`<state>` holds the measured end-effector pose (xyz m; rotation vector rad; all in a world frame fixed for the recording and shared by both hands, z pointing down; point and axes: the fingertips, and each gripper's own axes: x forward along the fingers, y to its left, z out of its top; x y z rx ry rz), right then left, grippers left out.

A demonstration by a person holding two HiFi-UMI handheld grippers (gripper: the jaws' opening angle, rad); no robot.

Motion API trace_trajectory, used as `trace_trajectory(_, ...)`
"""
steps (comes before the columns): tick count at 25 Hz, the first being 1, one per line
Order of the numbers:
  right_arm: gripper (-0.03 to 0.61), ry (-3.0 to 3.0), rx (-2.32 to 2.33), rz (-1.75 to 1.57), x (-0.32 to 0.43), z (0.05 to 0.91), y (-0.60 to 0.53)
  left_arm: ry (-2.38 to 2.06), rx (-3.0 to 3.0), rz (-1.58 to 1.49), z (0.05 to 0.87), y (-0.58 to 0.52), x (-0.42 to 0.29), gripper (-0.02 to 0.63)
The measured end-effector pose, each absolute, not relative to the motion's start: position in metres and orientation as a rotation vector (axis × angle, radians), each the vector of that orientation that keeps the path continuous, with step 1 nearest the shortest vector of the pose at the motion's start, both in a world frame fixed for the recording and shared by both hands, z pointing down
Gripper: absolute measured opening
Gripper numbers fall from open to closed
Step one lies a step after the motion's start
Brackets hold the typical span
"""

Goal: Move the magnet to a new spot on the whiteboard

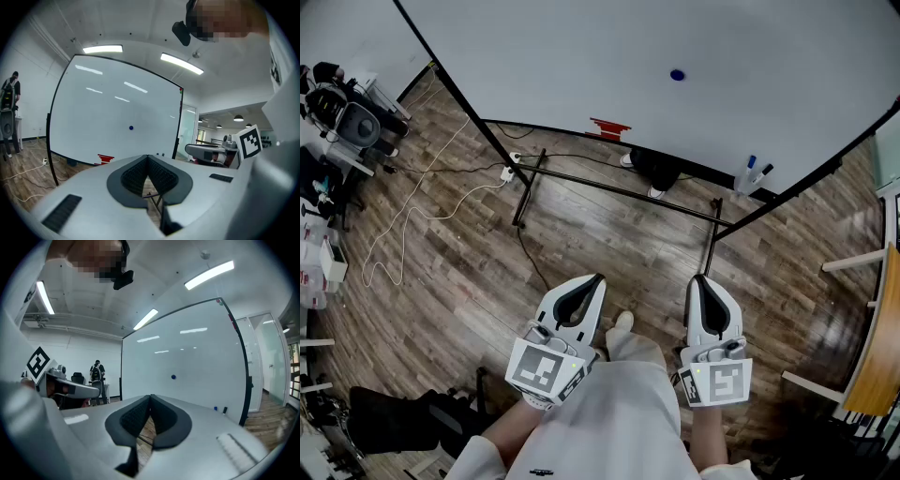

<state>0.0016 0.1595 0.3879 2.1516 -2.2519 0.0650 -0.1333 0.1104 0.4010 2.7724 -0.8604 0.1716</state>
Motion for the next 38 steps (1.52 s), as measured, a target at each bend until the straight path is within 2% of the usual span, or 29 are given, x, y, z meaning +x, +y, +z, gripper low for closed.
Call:
trace_trajectory(6, 0.009, -2.236, 2.112, 0.033, -0.052, 0.388, 0.224, -0.900, 2.775, 0.124, 0.398, 0.175, -0.194, 0.006)
trace_trajectory(13, 0.009, -2.285, 2.167, 0.081, -0.062, 0.387, 0.283, -0.924, 2.764, 0.101, 0.397, 0.230, -0.210, 0.006)
trace_trajectory(26, 0.009, -2.385, 2.144, 0.106, 0.054, 0.384, 0.284, -0.923, 2.793, 0.167, 0.390, 0.242, -0.082, 0.006)
trace_trajectory(38, 0.009, -2.451, 2.086, 0.056, 0.076, 0.379, 0.227, -0.981, 2.799, 0.139, 0.386, 0.179, -0.054, 0.006)
